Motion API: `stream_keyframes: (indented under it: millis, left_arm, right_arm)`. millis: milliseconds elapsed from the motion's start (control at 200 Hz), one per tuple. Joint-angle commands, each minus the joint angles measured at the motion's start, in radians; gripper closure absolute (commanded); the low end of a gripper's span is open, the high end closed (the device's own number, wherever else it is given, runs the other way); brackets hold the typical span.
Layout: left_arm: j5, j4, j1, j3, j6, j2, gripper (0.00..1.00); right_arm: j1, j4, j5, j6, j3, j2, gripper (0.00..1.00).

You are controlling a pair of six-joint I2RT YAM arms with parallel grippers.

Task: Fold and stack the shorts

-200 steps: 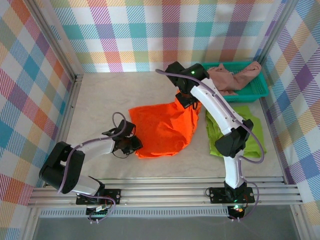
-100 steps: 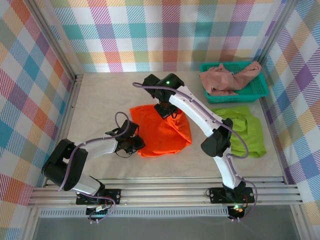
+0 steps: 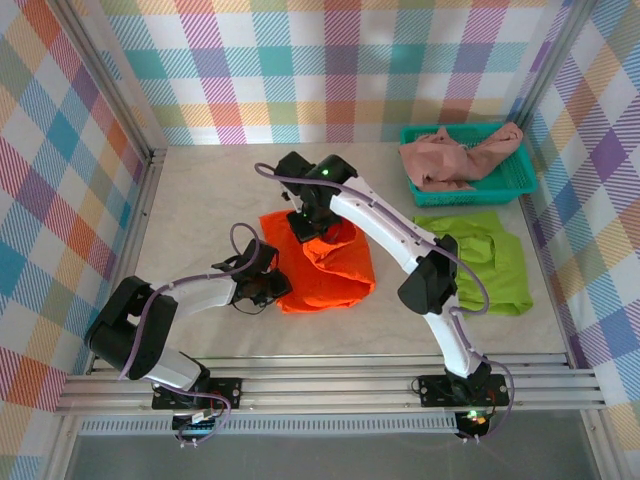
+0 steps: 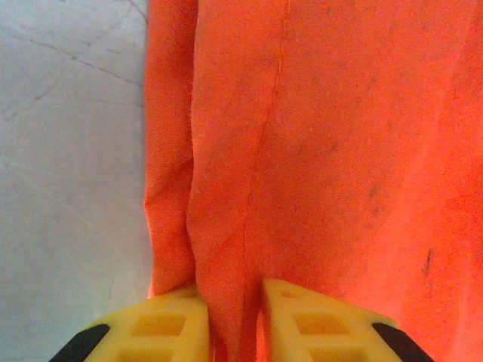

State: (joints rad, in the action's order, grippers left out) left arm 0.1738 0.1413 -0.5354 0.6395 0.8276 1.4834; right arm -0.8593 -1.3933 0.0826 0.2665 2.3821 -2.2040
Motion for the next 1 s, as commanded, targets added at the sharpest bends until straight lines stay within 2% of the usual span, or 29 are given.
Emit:
stream_keyframes:
  millis: [0,265,380,465,540,585,660,750,880,995]
  left_arm:
    - [-0.016,0.024,-0.011,-0.006,0.015,0.028,0.77]
    - [-0.023,0.029,-0.011,-0.016,0.025,0.008,0.73]
    - [-0.044,0.043,-0.011,-0.027,0.051,-0.035,0.67]
    - [-0.089,0.083,-0.011,-0.042,0.085,-0.106,0.62]
    - [-0.142,0.127,-0.01,-0.059,0.111,-0.201,0.56]
    - [-0.173,0.191,-0.009,-0.068,0.126,-0.265,0.44]
    - [-0.208,0.247,-0.006,-0.082,0.144,-0.372,0.29]
    - [-0.224,0.298,0.005,-0.082,0.147,-0.488,0.23]
    - [-0.229,0.361,0.041,0.013,0.083,-0.566,0.18]
    - [-0.189,0.423,0.098,0.164,-0.02,-0.48,0.18]
  right_arm:
    - [-0.009,0.062,-0.098,0.03,-0.015,-0.035,1.0]
    - [-0.01,0.131,-0.214,0.034,-0.024,-0.097,1.0]
    - [-0.01,0.163,-0.269,0.028,-0.02,-0.119,0.91]
    - [-0.007,0.178,-0.296,0.021,0.006,-0.127,0.79]
    - [0.001,0.179,-0.297,0.017,0.037,-0.117,0.65]
    - [0.014,0.19,-0.307,0.021,0.045,-0.098,0.58]
    - [0.046,0.207,-0.338,0.034,0.043,-0.064,0.53]
    - [0.097,0.223,-0.386,0.063,0.033,-0.01,0.51]
    - [0.157,0.303,-0.42,0.093,-0.105,0.122,0.5]
    - [0.197,0.422,-0.42,0.124,-0.345,0.279,0.44]
